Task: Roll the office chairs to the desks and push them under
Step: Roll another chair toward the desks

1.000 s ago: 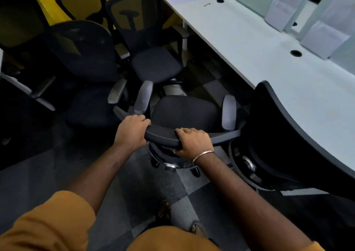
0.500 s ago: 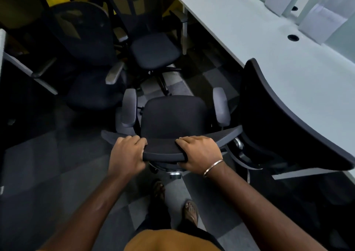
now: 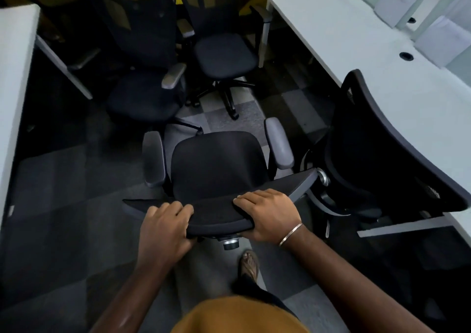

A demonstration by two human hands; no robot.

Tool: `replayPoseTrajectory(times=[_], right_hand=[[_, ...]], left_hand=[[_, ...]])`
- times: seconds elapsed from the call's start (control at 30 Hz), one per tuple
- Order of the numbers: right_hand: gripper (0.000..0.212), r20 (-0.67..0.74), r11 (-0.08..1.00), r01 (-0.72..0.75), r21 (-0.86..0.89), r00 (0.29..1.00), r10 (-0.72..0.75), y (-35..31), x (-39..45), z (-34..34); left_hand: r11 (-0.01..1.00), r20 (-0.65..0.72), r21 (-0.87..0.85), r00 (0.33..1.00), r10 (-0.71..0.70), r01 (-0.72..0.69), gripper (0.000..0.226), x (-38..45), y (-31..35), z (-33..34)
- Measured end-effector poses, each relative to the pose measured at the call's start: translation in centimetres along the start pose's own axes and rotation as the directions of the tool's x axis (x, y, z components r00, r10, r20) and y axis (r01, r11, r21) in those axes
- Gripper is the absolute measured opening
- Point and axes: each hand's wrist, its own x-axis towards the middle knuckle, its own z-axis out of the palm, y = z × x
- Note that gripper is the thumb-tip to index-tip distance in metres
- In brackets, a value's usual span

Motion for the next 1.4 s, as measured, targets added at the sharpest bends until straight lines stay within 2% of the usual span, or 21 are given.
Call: replayPoseTrajectory(times=[0.27,0.53,0.7,0.77,0.87,0.93,1.13,1.3,1.4], right_hand=[[0.059,-0.001,1.000,0.027,-0.017,1.000,-0.027,-7.1,-1.3,0.5],[0.055,-0.044,0.991,0.134,0.008,0.990,-0.134,-13.2,-2.9,1.2],[0.072,-0.033,0.948,0.282,0.149,0.959,-0.281,-14.1,-4.6,1.0],[0.062,-0.034,0.921,0.296,0.255,0.954,-0.297,-14.4,-4.9,0.3],[0.036,-0.066,0.870,0.309,0.384,0.949,-0.308,-14.3,-5.4,-0.2],[0.035,-0.097,0.871,0.315,0.377,0.949,-0.301,-14.4,-5.9,-0.2],[0.049,-0.185,0.894,0.281,0.349,0.956,-0.229,-14.7,-6.3,-0.3],[0.040,-0.221,0.834,0.428,0.348,0.902,-0.370,-14.5,-5.0,0.0],[0.039,-0.229,0.823,0.462,0.330,0.885,-0.405,-14.4,-2.9,0.3]], left_hand=[[0.993,-0.011,-0.036,0.993,-0.115,0.114,0.043,-8.0,-2.0,-0.6],[0.967,-0.022,-0.049,0.968,-0.249,0.248,0.037,-16.3,-3.0,-0.9],[0.929,-0.018,-0.065,0.931,-0.365,0.363,0.047,-20.6,-1.2,-1.4],[0.915,-0.017,-0.069,0.916,-0.400,0.398,0.047,-22.1,-0.3,-1.3],[0.883,-0.023,-0.078,0.885,-0.465,0.462,0.047,-24.3,2.0,-0.9],[0.865,-0.029,-0.090,0.867,-0.498,0.494,0.045,-25.6,3.8,-0.8],[0.803,-0.090,-0.088,0.798,-0.595,0.589,0.044,-27.4,8.2,-1.2],[0.782,-0.080,-0.083,0.778,-0.623,0.618,0.054,-28.5,8.9,-1.5],[0.749,-0.059,-0.136,0.750,-0.659,0.648,0.060,-28.8,7.8,-2.1]])
